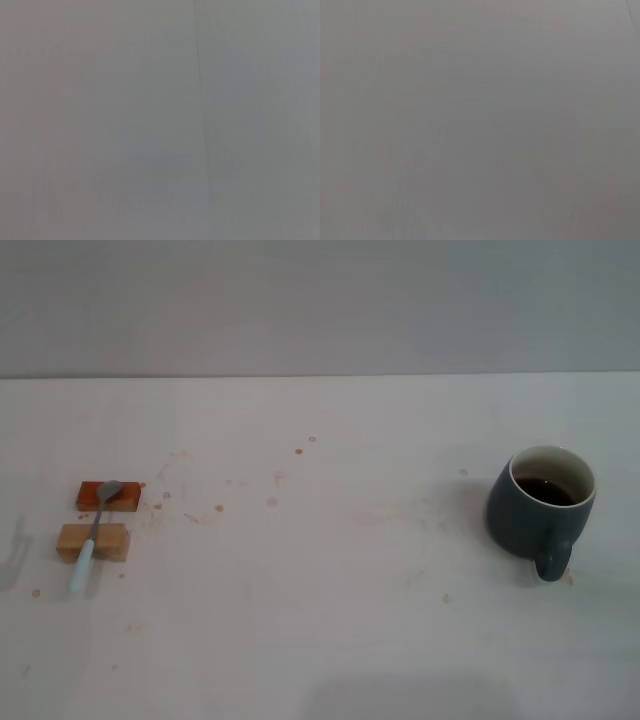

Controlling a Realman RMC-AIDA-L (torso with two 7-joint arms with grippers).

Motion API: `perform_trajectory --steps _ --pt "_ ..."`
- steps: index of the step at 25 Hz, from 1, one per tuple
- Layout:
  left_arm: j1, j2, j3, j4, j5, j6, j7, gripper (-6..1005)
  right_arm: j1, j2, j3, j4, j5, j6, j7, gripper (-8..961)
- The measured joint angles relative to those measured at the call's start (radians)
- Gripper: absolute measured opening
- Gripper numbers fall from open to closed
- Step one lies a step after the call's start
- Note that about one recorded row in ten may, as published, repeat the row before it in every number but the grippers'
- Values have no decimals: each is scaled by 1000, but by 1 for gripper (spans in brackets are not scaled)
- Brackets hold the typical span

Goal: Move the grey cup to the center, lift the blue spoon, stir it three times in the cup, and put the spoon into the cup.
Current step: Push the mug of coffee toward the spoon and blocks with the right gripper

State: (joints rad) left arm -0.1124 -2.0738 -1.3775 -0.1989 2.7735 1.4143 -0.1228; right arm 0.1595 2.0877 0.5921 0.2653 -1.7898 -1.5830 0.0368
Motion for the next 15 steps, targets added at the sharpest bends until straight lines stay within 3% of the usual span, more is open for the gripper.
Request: perform_trajectory --steps 9,15 --pt "-5 0 0 2 0 -4 -1 840 18 -3 13 -3 32 78 0 -1" --pt "-8 0 0 2 0 -4 0 840 113 -6 14 -72 150 256 0 -1"
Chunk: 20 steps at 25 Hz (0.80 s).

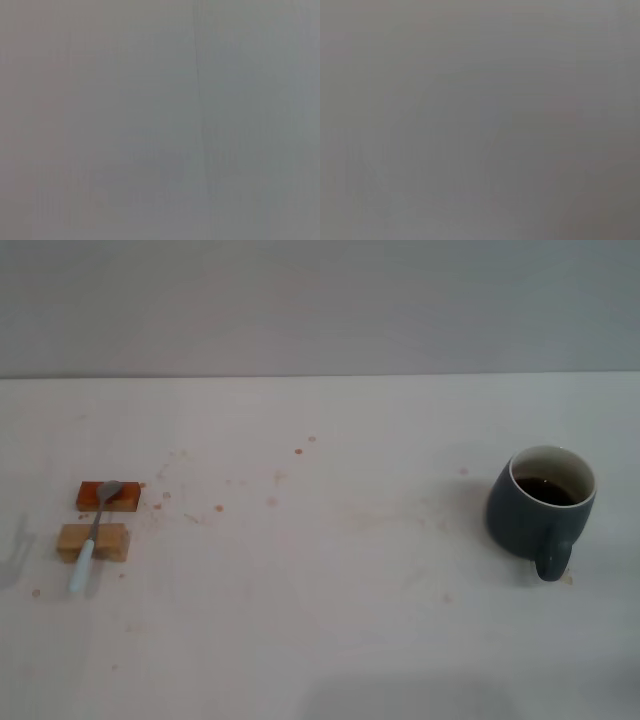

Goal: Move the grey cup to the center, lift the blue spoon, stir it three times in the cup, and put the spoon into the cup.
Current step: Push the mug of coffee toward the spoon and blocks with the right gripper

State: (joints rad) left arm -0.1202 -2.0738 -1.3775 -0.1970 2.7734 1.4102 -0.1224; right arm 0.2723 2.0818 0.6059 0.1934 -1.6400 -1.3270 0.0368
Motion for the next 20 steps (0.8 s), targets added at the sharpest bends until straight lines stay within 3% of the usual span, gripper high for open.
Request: perform_trajectory --steps 9,20 --pt "1 0 0 -5 -2 4 1 840 118 -2 -9 -46 0 189 -6 -1" --pt "-1 0 0 -8 0 4 2 841 172 2 -15 -28 -4 325 -8 -1"
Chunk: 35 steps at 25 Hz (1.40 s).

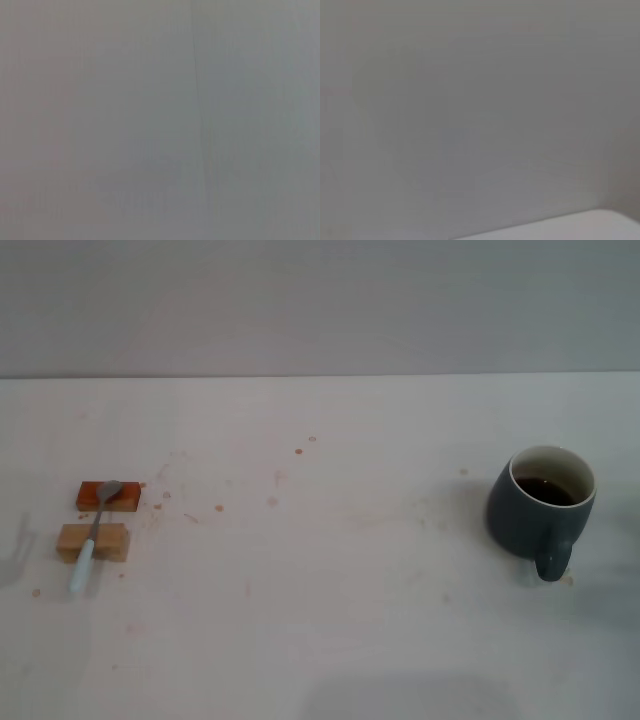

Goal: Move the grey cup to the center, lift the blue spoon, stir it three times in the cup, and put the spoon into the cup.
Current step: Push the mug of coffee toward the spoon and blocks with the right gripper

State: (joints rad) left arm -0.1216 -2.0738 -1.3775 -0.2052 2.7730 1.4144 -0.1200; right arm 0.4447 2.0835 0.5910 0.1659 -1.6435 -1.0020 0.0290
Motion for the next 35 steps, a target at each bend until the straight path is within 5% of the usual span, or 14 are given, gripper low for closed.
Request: perform_trajectory --steps 12,35 --pt "-3 0 0 -2 1 -1 1 841 25 4 -115 51 -1 26 -1 -1" --pt "-3 0 0 0 0 -8 1 841 49 2 -120 61 4 95 -1 -1"
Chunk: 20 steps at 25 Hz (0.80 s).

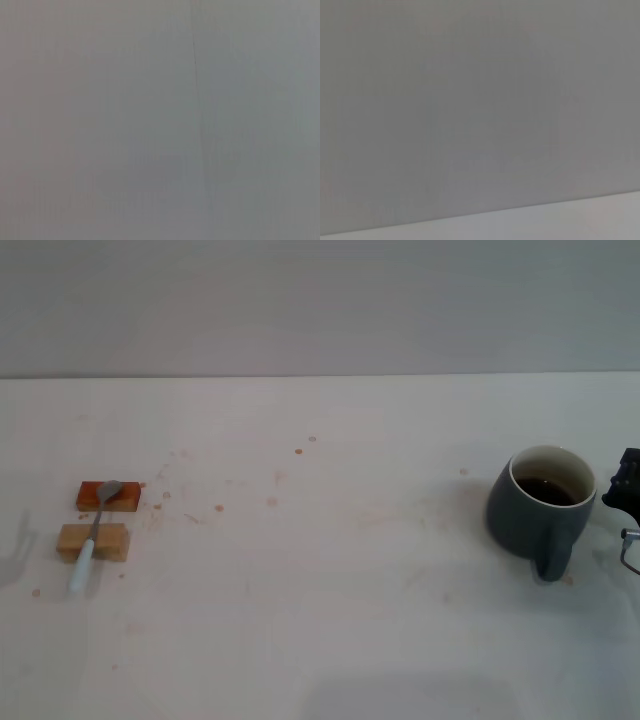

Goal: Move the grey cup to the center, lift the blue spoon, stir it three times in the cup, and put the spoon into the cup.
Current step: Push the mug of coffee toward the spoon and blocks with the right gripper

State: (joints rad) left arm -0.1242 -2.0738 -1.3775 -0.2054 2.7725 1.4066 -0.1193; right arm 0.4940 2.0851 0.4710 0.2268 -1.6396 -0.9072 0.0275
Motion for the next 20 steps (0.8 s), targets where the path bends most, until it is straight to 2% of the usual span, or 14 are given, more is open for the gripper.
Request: perform_trajectory --steps 20 --pt "-2 0 0 1 0 0 0 841 45 2 -24 69 -44 63 0 -1"
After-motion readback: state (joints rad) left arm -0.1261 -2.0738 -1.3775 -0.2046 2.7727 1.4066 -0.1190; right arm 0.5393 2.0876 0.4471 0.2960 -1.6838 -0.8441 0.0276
